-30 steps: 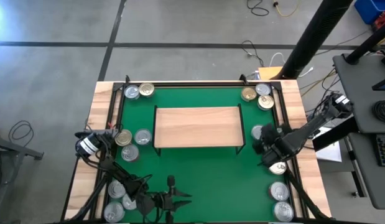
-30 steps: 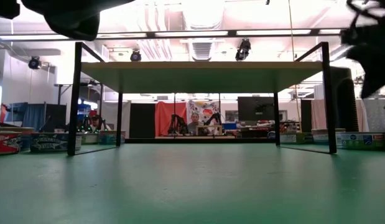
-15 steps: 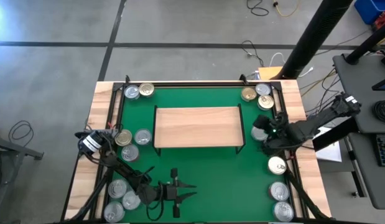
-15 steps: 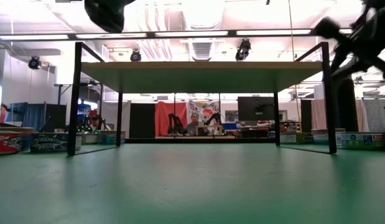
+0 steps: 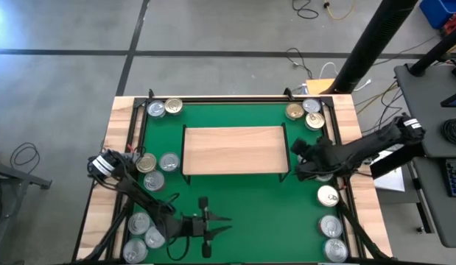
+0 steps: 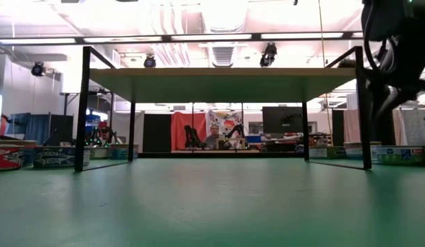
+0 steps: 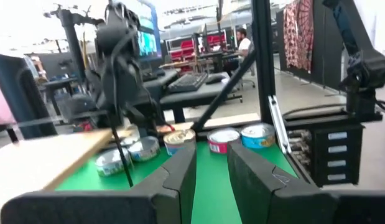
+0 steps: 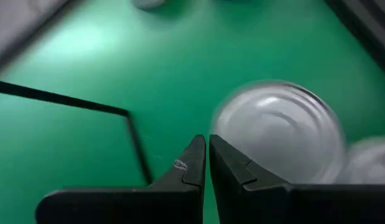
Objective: Stack canned seafood by type on shelf
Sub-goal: Put the top green tuna can into the shelf
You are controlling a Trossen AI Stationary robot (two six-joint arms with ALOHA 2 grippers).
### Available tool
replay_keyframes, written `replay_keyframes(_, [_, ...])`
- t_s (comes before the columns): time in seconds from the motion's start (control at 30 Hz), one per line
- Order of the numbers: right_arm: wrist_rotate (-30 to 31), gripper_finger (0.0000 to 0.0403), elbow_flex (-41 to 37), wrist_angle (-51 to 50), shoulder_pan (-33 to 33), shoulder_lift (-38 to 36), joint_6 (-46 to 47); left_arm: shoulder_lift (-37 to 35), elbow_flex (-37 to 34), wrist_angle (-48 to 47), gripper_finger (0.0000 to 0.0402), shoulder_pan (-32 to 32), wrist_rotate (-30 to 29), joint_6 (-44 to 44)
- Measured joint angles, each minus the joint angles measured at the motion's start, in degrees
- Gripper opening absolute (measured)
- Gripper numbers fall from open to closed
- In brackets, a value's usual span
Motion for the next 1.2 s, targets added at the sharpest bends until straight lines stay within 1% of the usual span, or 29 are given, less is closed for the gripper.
replay_keyframes(0.07, [-2.7,0.0013,0.2,-0.3,0.1,1.5,-1.0,-1.2,0.0,-0.1,0.0077,-0.6,-0.1,1.2])
replay_keyframes(0.2, [-8.4,0.0013,0.2,-2.6,0.1,4.4,-6.4,-2.8,0.0,-0.4,0.0077,-2.4,0.0,5.1])
replay_keyframes(0.33, [-8.9,0.0013,0.0,-1.7,0.2,7.6,-9.2,-3.6,0.0,-0.3,0.0077,-3.7,0.0,6.6])
replay_keyframes(0.57, [-10.7,0.0013,-0.2,-1.0,0.2,15.8,-12.0,-3.7,0.0,-0.9,0.0077,-4.7,-0.6,6.4])
replay_keyframes(0.67, [-12.1,0.0013,0.1,-0.4,0.3,18.4,-15.1,-3.7,0.0,-1.3,0.0077,-4.8,-2.2,6.4])
replay_keyframes(0.77, [-13.4,0.0013,1.0,-0.4,1.5,19.8,-18.7,-3.7,0.0,-1.4,0.0077,-5.1,-4.3,6.4])
replay_keyframes(0.9, [-17.4,0.0013,3.2,-1.1,5.3,19.7,-23.6,-3.7,0.0,-1.7,0.0077,-5.5,-4.4,6.4])
replay_keyframes(0.97, [-19.2,0.0013,4.1,-1.0,7.6,19.7,-24.1,-3.7,0.0,-2.0,0.0077,-6.0,-4.3,6.5])
replay_keyframes(1.0, [-19.9,0.0013,4.4,-0.9,9.0,19.8,-24.0,-3.7,0.0,-2.1,0.0077,-6.3,-3.8,6.7])
replay_keyframes(1.07, [-21.1,0.0013,4.8,-0.8,12.0,20.1,-23.0,-3.7,0.0,-2.9,0.0077,-6.9,-0.2,7.6])
replay_keyframes(1.2, [-22.1,0.0013,6.6,-0.2,18.3,21.4,-20.0,-3.6,0.0,-3.1,0.0077,-8.2,11.1,9.3])
